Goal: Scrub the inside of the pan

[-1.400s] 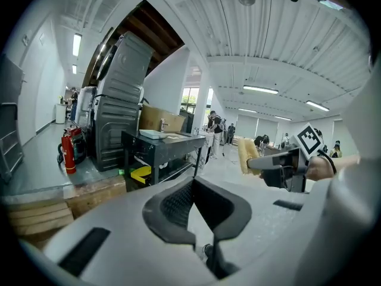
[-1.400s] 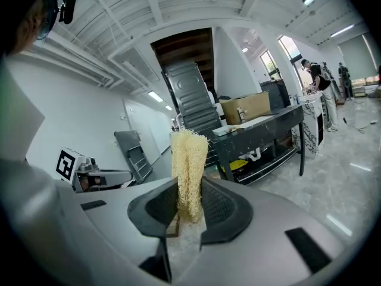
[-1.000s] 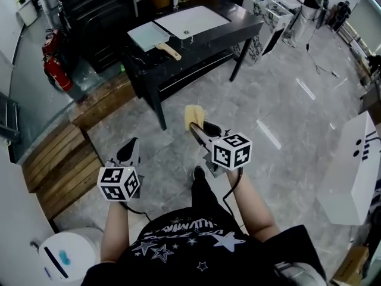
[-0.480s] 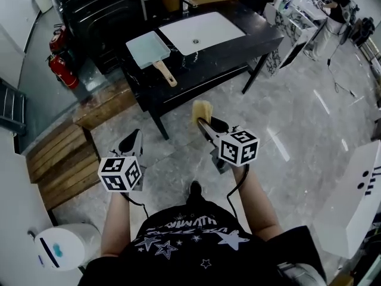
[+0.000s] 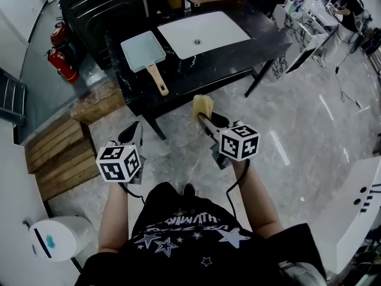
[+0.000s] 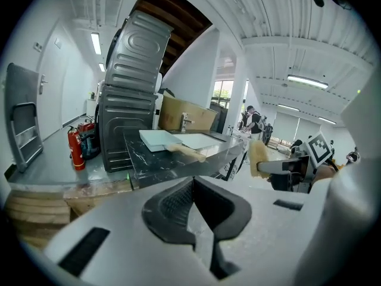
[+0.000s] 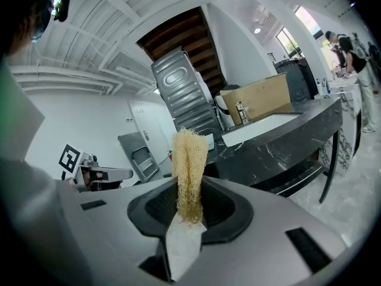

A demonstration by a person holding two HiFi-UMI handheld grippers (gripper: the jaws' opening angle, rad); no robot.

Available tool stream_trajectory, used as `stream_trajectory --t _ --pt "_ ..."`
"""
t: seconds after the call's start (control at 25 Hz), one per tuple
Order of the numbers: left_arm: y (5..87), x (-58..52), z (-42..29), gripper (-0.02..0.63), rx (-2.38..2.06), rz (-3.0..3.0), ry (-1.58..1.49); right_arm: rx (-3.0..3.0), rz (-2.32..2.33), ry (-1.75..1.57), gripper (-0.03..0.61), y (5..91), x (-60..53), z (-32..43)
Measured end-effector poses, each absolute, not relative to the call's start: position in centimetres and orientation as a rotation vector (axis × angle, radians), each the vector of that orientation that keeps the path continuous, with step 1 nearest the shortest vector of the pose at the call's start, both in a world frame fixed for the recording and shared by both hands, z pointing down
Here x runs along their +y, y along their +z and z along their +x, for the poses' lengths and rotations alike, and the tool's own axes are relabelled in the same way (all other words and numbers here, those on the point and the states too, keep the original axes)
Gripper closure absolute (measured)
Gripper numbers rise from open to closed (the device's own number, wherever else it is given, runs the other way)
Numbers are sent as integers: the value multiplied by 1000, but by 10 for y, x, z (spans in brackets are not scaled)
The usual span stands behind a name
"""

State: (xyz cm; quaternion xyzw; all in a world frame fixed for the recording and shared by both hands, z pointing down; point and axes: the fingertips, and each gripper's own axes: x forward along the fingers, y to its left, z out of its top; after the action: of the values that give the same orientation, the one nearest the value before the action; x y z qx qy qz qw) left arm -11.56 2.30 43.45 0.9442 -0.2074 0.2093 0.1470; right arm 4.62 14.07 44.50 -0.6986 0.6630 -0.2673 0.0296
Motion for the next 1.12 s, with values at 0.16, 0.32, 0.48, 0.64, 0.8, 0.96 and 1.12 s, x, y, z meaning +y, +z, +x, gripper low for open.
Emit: stream_trajectory --t 0.16,0.32,0.48,0.64,0.8,0.96,1.12 --pt "435 19 -101 606 -570 2685 634 2036 -2149 -838 486 448 131 57" --pt "433 9 -75 601 -478 2626 633 2045 -2153 -834 486 446 114 69" --pt "438 -5 -42 493 -367 2543 650 2055 -2169 -831 486 441 94 91" --pt "445 -23 -12 404 -280 2441 639 2055 -2196 -816 486 437 69 115" --pt "456 -41 10 360 -224 2324 645 2030 -2216 -815 486 432 44 134" --pt "464 -55 29 359 -167 2221 645 2049 -2227 -817 486 431 17 145" --pt "474 -65 43 359 -128 2180 667 2050 -2236 -814 486 431 -8 153"
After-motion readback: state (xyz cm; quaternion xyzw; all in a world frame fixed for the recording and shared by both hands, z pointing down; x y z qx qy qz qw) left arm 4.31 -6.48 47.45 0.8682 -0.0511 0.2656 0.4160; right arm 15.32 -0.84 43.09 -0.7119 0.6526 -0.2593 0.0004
